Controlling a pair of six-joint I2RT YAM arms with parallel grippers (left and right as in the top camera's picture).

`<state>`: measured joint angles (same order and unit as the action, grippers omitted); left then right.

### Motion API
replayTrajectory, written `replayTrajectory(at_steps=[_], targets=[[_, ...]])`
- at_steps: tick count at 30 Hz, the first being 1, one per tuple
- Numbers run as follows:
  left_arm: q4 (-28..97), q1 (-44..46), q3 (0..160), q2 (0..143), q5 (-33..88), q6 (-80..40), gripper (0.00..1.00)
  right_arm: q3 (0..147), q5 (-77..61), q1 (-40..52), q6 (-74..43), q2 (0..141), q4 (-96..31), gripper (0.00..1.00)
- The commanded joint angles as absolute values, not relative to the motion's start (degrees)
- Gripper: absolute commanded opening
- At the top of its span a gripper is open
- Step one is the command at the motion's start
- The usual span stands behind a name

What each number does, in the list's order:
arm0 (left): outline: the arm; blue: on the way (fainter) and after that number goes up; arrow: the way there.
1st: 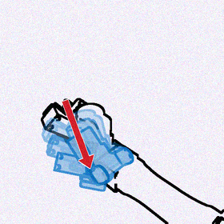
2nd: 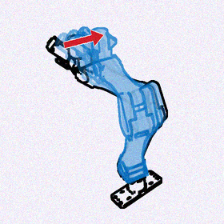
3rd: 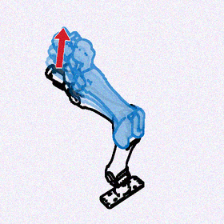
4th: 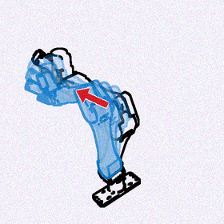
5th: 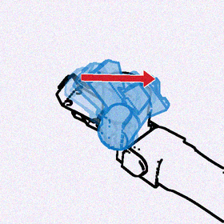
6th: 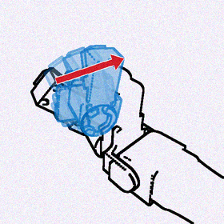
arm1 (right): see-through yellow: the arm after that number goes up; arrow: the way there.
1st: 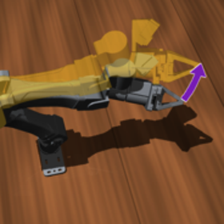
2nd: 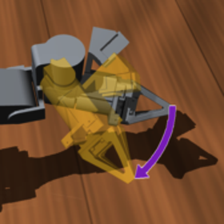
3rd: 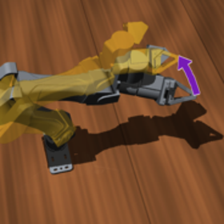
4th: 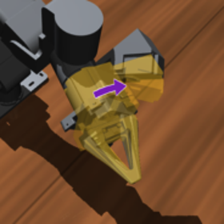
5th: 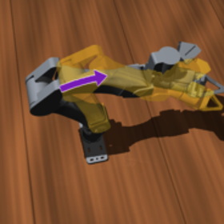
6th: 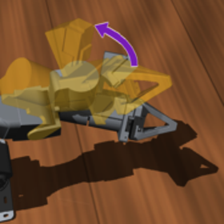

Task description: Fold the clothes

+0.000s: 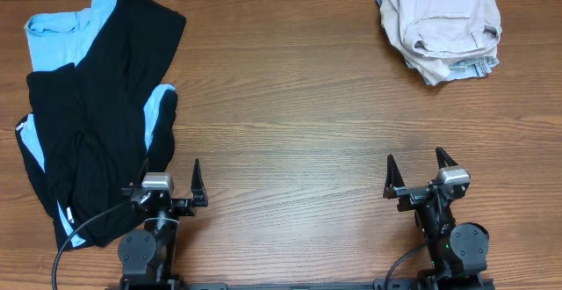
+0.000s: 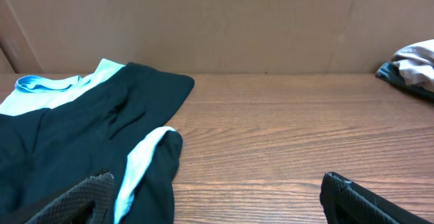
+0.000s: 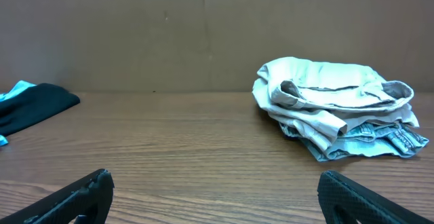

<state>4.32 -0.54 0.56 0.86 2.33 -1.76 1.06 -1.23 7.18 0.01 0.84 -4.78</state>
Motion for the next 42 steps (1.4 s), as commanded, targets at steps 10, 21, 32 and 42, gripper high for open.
replayTrajectory(at_steps=[10, 21, 32, 42], targets=[[4.3, -1.1, 0.3, 0.4, 3.0, -2.8, 1.00, 0.4, -1.0, 7.4, 0.0, 0.2, -4.4, 1.00], [5.4, -1.1, 1.3, 0.4, 8.5, -5.9, 1.00, 0.5, -6.3, 7.4, -0.3, 0.2, -1.8, 1.00], [22.3, -1.2, 18.9, 4.1, 6.3, -4.6, 1.00, 13.7, -6.3, 7.4, -0.3, 3.3, -10.7, 1.00], [32.6, -1.2, 41.8, 28.9, 5.8, -4.3, 1.00, 41.1, -10.0, 7.4, -0.2, 30.2, -23.6, 1.00]])
